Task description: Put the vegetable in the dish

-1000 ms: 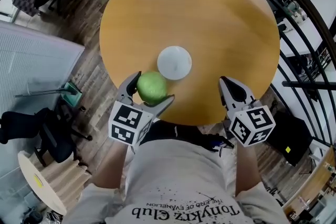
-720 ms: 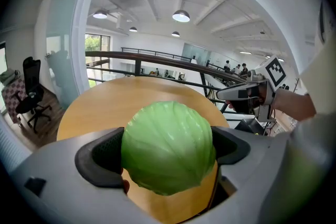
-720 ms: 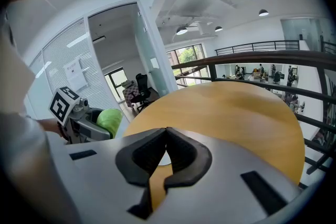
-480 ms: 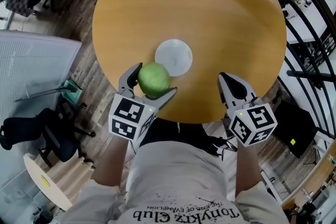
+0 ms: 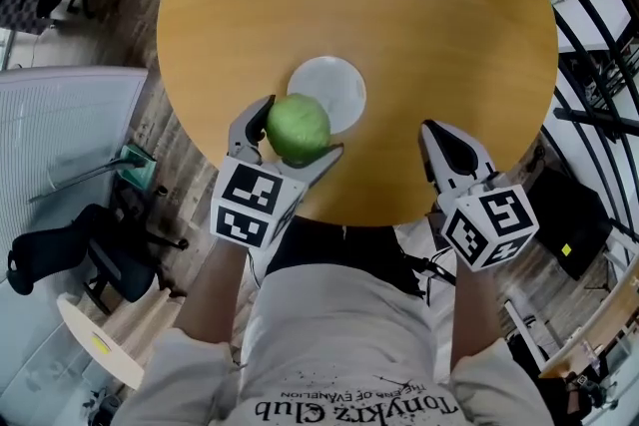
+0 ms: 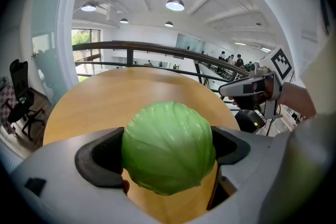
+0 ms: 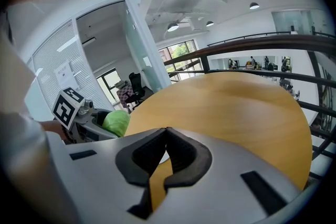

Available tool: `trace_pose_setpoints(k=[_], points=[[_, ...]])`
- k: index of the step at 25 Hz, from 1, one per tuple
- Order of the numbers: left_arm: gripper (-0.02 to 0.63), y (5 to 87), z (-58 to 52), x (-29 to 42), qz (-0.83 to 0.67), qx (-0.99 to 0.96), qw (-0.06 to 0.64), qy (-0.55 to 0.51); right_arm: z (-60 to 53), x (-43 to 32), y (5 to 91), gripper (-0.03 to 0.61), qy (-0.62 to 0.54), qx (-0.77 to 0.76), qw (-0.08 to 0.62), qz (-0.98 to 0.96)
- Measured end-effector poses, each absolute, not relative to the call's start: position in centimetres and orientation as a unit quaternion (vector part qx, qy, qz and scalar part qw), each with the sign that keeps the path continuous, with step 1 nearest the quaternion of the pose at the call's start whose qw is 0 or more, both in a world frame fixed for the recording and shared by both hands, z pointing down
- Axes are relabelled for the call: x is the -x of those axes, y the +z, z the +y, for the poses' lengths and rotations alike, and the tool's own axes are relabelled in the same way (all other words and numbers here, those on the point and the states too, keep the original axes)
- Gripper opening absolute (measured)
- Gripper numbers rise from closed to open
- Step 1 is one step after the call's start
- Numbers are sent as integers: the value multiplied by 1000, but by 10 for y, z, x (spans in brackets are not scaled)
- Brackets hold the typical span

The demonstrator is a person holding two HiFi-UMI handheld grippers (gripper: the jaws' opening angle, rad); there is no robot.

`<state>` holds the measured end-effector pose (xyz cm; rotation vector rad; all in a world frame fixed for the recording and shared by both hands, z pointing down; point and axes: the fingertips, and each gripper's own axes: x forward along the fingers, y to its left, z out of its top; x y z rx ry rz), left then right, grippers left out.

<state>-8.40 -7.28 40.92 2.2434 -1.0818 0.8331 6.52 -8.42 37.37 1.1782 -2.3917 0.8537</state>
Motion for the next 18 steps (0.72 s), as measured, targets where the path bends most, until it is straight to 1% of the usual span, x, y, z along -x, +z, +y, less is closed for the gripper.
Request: trace_pose_setpoints(k=[18], points=[[502, 468, -114, 71, -365, -817, 253, 368, -106, -71, 402, 17, 328, -421, 167, -829]])
